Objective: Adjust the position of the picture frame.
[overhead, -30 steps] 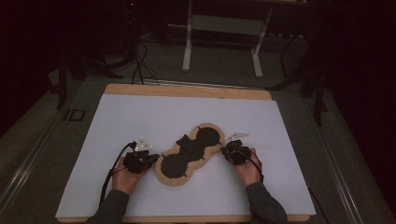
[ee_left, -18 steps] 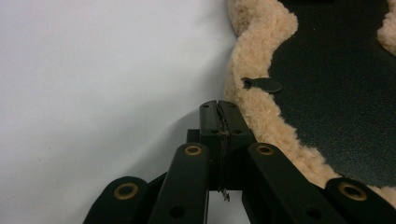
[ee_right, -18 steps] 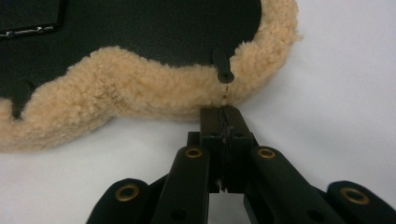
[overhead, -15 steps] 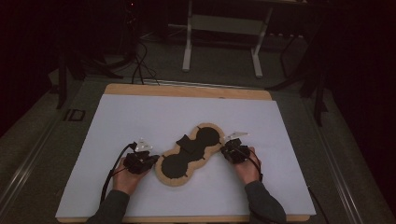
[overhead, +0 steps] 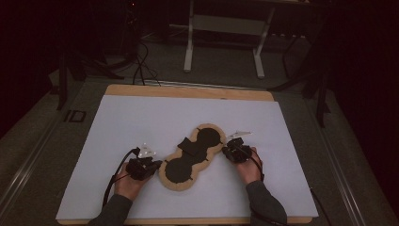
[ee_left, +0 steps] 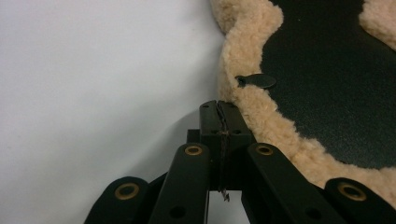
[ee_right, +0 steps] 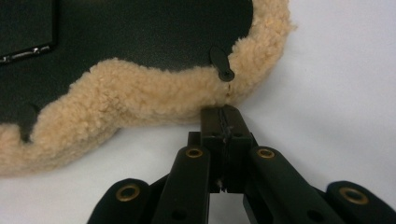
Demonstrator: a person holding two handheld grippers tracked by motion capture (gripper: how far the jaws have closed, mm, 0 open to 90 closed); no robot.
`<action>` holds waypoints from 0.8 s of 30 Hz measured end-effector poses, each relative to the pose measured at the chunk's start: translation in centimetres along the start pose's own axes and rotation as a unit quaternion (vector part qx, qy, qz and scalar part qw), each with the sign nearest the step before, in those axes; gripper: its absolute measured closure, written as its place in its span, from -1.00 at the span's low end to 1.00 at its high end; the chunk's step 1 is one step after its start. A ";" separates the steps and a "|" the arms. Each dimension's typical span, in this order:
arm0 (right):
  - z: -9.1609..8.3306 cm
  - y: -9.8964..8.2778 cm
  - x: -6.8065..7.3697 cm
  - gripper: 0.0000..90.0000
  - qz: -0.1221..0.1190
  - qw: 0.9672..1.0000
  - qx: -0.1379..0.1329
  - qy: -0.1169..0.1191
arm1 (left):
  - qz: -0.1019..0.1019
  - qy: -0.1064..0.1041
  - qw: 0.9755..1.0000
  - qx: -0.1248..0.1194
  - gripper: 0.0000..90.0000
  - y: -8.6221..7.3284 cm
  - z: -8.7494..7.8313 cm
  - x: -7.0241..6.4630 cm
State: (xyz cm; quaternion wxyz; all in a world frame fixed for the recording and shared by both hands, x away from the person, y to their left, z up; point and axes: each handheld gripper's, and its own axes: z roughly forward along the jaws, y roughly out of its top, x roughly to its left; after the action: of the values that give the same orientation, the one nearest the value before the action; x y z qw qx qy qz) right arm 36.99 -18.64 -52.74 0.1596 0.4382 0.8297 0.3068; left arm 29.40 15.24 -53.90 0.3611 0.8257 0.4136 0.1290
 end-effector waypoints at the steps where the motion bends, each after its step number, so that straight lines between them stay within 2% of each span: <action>1: 0.0 0.0 0.0 0.99 0.002 1.000 0.000 0.001 | 0.001 0.000 1.000 0.000 1.00 0.0 0.0 -0.1; 7: 0.1 0.1 -0.1 0.99 0.006 1.000 -0.001 0.004 | 0.008 -0.009 1.000 0.003 1.00 -0.1 -0.1 -0.7; 12: -0.1 0.4 -0.1 0.99 0.011 1.000 -0.005 0.011 | 0.025 -0.017 0.999 0.009 1.00 -0.2 -0.2 -1.7; 17: -0.1 0.7 0.1 0.99 0.004 1.000 -0.004 0.011 | 0.044 -0.024 0.999 0.014 1.00 -0.2 -0.1 -2.9; 24: -0.1 0.8 0.6 0.99 -0.001 1.000 -0.003 0.014 | 0.042 -0.023 0.999 0.011 1.00 -0.2 0.0 -3.3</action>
State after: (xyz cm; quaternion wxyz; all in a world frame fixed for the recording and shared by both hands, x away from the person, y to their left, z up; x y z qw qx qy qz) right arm 37.12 -17.86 -52.15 0.1497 0.4329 0.8312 0.3150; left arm 27.23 12.77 -53.72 0.3556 0.8489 0.3719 0.1208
